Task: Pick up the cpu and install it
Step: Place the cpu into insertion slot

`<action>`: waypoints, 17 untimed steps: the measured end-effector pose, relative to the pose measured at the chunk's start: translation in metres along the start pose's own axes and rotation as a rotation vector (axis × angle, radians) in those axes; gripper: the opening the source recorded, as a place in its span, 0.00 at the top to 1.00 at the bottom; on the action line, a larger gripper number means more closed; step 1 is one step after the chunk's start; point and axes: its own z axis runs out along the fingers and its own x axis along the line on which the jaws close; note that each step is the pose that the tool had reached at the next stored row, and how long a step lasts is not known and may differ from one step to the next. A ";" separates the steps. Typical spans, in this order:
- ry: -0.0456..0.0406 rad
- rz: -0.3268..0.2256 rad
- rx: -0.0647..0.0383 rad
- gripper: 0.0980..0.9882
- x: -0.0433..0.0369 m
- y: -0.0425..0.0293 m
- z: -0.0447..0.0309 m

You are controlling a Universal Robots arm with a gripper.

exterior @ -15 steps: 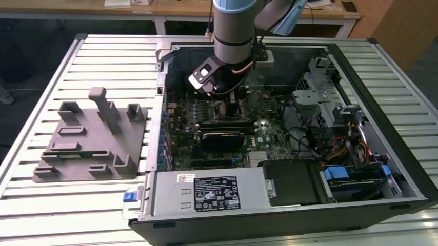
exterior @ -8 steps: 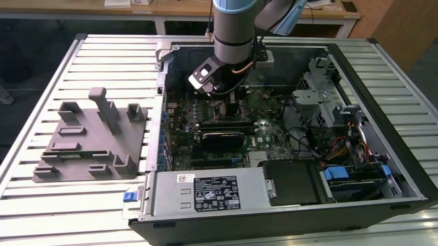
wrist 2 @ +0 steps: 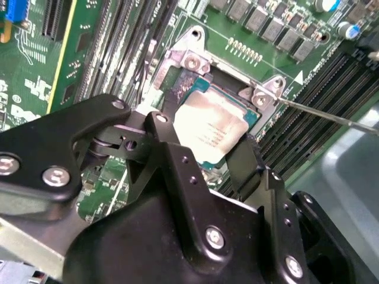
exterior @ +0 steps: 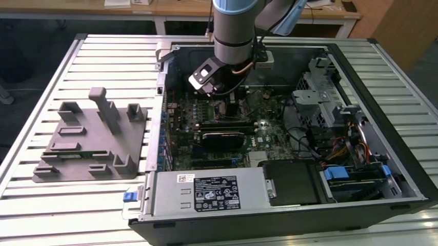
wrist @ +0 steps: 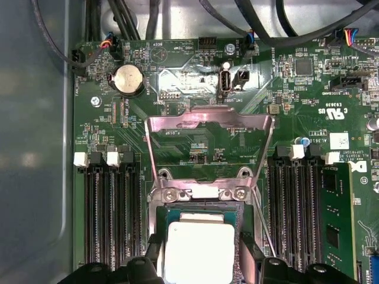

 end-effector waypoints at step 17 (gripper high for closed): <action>0.0000 0.000 0.000 0.51 0.0000 0.0001 -0.0021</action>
